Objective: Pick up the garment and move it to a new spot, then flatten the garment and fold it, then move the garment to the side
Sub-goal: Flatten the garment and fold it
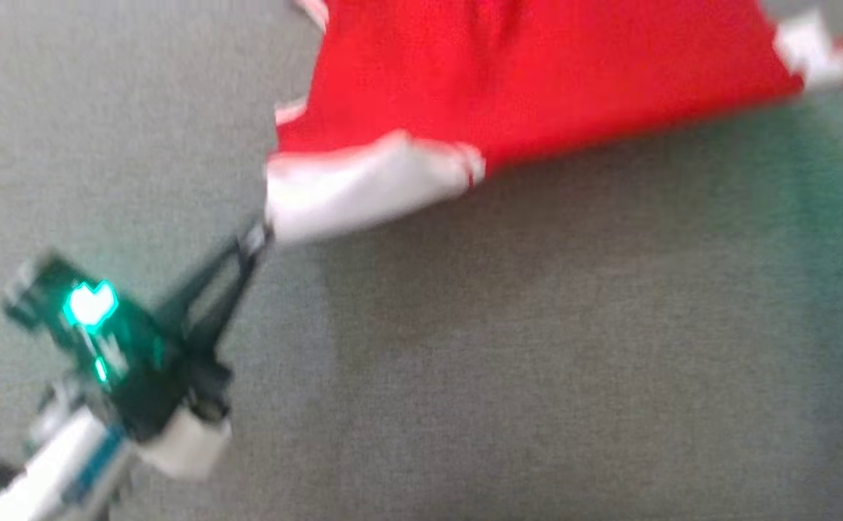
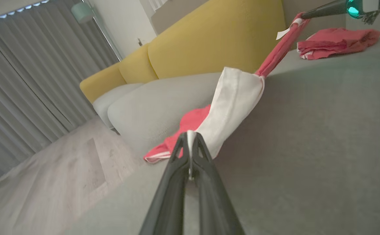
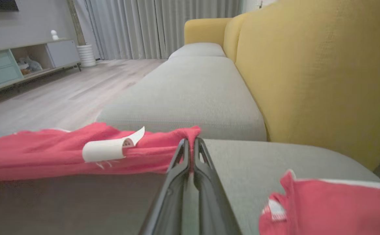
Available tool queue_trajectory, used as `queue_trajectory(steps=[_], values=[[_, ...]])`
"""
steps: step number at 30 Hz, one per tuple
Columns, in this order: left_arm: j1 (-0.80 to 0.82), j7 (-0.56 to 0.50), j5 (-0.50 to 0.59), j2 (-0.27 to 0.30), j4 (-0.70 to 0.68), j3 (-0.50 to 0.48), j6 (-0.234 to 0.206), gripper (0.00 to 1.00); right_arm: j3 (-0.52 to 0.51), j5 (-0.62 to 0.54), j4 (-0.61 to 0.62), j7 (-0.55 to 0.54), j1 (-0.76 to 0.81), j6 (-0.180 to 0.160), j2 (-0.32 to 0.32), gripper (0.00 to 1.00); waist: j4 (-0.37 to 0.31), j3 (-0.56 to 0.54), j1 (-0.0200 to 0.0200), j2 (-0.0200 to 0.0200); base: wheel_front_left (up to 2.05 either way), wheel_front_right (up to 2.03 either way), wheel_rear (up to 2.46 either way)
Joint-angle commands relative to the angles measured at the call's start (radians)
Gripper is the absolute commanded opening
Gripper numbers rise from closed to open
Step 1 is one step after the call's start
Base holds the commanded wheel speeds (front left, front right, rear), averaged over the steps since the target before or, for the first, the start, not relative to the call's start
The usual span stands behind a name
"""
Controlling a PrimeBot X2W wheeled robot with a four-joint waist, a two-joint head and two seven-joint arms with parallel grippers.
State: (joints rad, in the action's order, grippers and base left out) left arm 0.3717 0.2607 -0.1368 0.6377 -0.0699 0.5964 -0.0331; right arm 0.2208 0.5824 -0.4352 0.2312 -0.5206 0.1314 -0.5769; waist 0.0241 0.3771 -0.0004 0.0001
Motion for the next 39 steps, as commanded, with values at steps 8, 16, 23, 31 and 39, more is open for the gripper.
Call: queue_trajectory(steps=[8, 16, 23, 31, 39], values=[[-0.256, 0.001, -0.062, -0.004, -0.028, -0.021, -0.054, 0.00, -0.141, -0.101, 0.161, 0.001, 0.391, -0.001, 0.045, 0.00, -0.017, -0.152, 0.0004, -0.0001, 0.00, 0.00, 0.00], [-0.382, 0.001, -0.074, -0.009, -0.038, -0.023, -0.043, 0.00, -0.275, -0.190, 0.316, -0.076, 0.598, -0.001, 0.138, 0.00, -0.013, -0.189, 0.0004, -0.0001, 0.00, 0.00, 0.00], [-0.271, 0.001, -0.028, -0.034, -0.008, -0.030, 0.010, 0.00, -0.324, -0.203, 0.369, -0.166, 0.572, -0.001, 0.171, 0.00, 0.004, -0.147, 0.0004, -0.0001, 0.00, 0.00, 0.00], [0.015, 0.001, 0.050, -0.095, 0.114, -0.043, 0.064, 0.00, -0.289, -0.195, 0.294, -0.212, 0.392, -0.001, 0.156, 0.00, 0.017, -0.057, 0.0004, -0.0001, 0.00, 0.00, 0.00], [0.227, 0.001, 0.116, -0.138, 0.217, -0.040, 0.088, 0.00, -0.218, -0.189, 0.181, -0.201, 0.232, -0.001, 0.133, 0.00, 0.014, -0.006, 0.0004, -0.0001, 0.00, 0.00, 0.00]])
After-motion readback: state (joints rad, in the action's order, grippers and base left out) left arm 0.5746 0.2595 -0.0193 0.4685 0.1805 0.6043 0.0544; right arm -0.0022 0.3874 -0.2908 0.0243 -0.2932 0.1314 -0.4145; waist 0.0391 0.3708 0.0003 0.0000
